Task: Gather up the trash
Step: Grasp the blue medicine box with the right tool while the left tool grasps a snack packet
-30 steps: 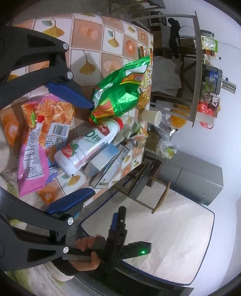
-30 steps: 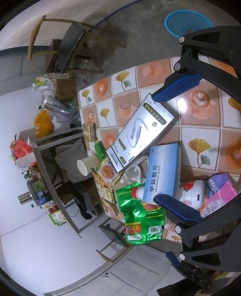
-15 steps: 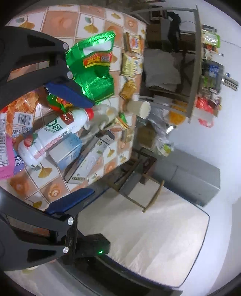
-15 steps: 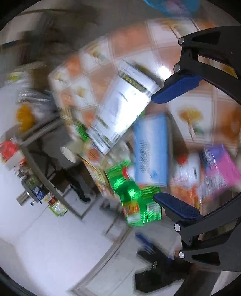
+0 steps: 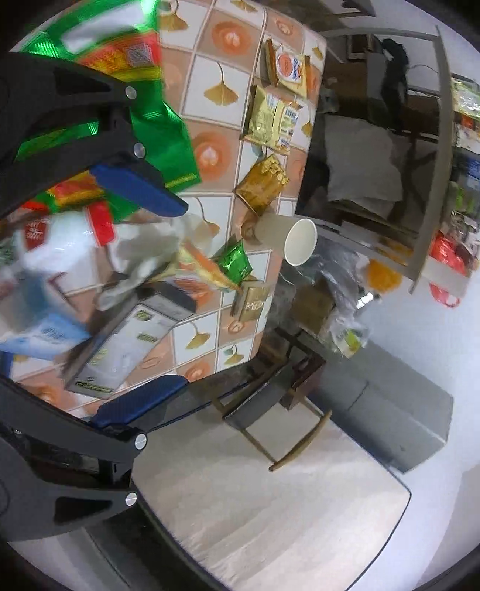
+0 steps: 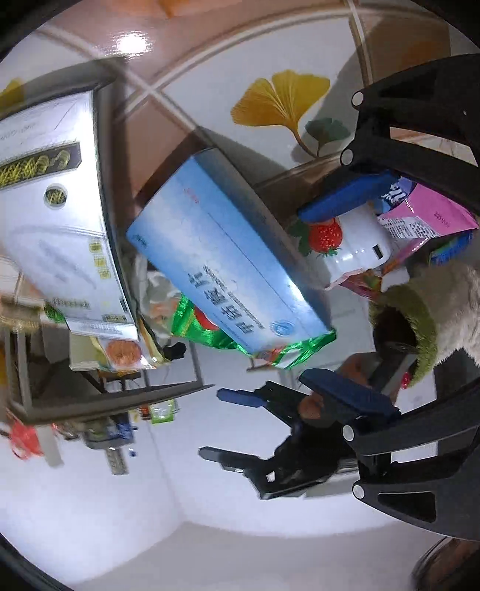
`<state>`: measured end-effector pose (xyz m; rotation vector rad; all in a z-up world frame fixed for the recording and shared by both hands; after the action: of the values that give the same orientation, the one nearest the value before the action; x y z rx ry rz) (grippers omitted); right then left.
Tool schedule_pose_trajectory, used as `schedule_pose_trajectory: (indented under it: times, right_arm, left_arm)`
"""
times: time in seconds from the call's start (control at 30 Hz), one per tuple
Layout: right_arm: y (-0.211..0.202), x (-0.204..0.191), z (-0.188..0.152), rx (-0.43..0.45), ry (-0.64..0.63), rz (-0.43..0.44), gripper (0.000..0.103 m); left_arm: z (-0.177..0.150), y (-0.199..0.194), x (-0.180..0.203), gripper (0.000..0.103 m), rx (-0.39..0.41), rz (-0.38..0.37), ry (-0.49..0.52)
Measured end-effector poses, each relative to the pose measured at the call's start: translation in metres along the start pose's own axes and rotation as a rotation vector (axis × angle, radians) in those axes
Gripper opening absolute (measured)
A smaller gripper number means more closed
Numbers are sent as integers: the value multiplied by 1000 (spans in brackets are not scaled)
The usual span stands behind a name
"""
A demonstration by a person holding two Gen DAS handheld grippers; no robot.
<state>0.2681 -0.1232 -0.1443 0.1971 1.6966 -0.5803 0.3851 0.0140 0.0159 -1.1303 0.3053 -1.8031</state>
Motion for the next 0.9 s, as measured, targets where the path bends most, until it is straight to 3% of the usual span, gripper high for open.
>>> schedule_pose_trajectory:
  times: [0.13,0.37,0.6,0.77,0.9]
  right_arm:
    - [2,12,8,38,88,46,80]
    - [13,29,16,53,184,83,79]
    - [24,36,23,58,222,111,67]
    - [22,42,22,65,248,141,51]
    - [16,43,21,76,247,154,47]
  left_arm:
    - [8,37,-1,76,-47,29,-3]
    - [-1,80,-20,47,-128,112,-13]
    - [5,79,-28,29,-104,83,-62]
    - [6,79,-28,15,-98,69,-62]
    - [6,77,-29,12,-104,43,-90]
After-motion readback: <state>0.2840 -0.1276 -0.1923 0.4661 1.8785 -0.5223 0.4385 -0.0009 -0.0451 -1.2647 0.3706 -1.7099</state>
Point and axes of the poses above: each gripper's, at about its wrist camera, not at the fingertips, and y roughly the way its jaws point, x to its right, z to its top, the point moved 7 cm from there along y, roughly the way its jaws point, and after that the axes turned 9 degrees about -y, right-handed, at the moved point
